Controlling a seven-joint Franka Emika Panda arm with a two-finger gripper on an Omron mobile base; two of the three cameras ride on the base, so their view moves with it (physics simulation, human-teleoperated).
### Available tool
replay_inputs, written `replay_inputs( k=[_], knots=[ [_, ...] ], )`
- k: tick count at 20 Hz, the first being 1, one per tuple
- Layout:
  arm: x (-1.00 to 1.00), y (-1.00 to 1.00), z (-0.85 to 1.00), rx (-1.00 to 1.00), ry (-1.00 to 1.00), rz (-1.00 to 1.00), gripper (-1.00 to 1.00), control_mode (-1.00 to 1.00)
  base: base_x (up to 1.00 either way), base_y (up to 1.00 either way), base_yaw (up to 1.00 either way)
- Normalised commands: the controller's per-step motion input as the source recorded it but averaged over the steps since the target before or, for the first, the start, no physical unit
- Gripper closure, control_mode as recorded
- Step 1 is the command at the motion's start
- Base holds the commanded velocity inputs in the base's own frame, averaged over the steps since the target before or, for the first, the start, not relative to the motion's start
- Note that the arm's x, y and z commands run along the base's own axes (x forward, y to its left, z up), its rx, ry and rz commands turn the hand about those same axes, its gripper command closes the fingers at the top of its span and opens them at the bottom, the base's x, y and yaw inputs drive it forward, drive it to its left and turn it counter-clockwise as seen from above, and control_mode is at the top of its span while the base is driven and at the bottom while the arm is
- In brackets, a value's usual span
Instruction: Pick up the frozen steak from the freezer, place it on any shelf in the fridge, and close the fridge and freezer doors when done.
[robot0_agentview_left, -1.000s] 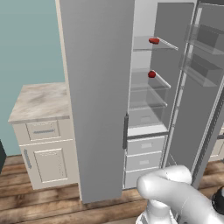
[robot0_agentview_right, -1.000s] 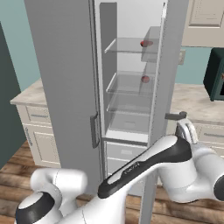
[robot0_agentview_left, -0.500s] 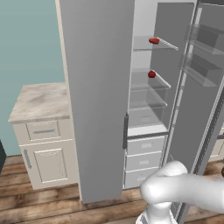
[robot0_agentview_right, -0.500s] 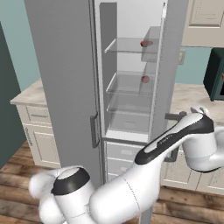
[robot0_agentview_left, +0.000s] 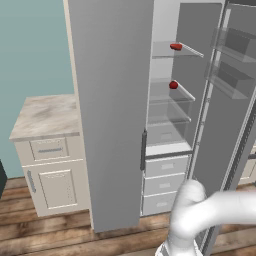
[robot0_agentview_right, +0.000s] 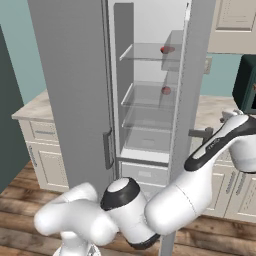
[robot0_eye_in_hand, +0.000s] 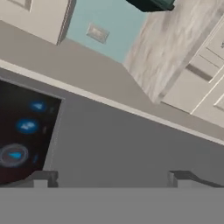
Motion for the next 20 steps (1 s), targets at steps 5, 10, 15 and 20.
replay_inputs(
  k=[5, 10, 15, 20],
  knots=[
    [0.11, 0.92, 0.00, -0.01, 0.07, 0.51, -1.00, -1.00, 0.00, 0.00, 0.00],
    [-0.07, 1.00, 0.00, -0.03, 0.04, 0.59, -1.00, -1.00, 0.00, 0.00, 0.00],
    [-0.29, 1.00, 0.00, -0.06, 0.00, 0.52, -1.00, -1.00, 0.00, 0.00, 0.00],
    [-0.72, 1.00, 0.02, -0.06, -0.06, 0.35, -1.00, -1.00, 0.00, 0.00, 0.00]
  ],
)
